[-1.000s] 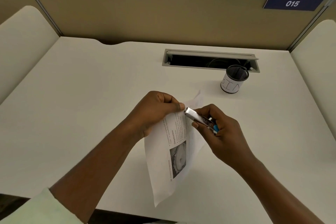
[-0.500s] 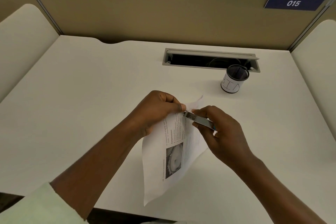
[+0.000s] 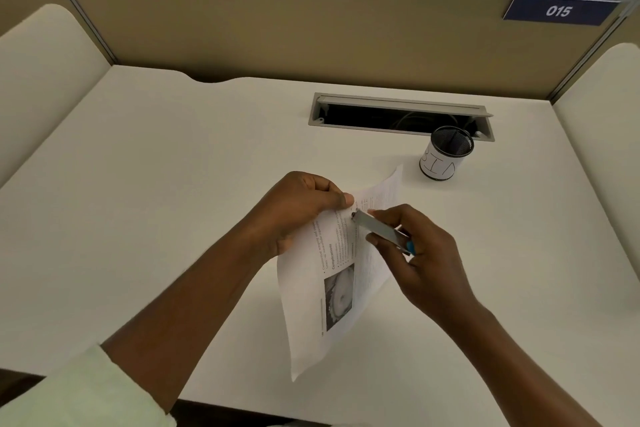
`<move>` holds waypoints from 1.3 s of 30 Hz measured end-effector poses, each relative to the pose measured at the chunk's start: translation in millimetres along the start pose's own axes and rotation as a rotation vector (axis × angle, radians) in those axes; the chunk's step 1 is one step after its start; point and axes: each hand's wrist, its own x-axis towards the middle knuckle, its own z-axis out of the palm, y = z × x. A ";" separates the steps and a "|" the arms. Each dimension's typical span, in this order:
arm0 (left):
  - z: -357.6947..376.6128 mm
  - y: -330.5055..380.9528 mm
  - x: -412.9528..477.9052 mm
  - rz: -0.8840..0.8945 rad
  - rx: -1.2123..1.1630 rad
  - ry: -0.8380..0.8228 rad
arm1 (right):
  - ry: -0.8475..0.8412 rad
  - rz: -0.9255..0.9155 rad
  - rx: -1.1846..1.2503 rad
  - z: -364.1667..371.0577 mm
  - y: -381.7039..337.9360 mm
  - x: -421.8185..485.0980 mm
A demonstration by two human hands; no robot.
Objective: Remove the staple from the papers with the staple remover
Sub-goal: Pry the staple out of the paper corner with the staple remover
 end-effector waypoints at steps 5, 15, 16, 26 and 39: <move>-1.1 -0.4 0.0 0.012 0.008 -0.038 | 0.007 0.054 0.018 -3.1 2.5 1.0; 4.9 0.0 1.0 0.009 0.001 -0.032 | -0.034 0.055 0.076 -5.4 0.2 3.1; 5.3 0.1 0.9 0.007 0.002 -0.027 | -0.034 0.053 0.071 -5.6 0.4 3.1; 4.3 7.3 0.8 -0.026 -0.073 -0.058 | -0.027 0.054 0.052 -6.8 -2.3 6.5; 2.0 3.0 4.5 -0.049 -0.083 -0.073 | -0.075 -0.099 -0.106 -4.8 -4.4 4.0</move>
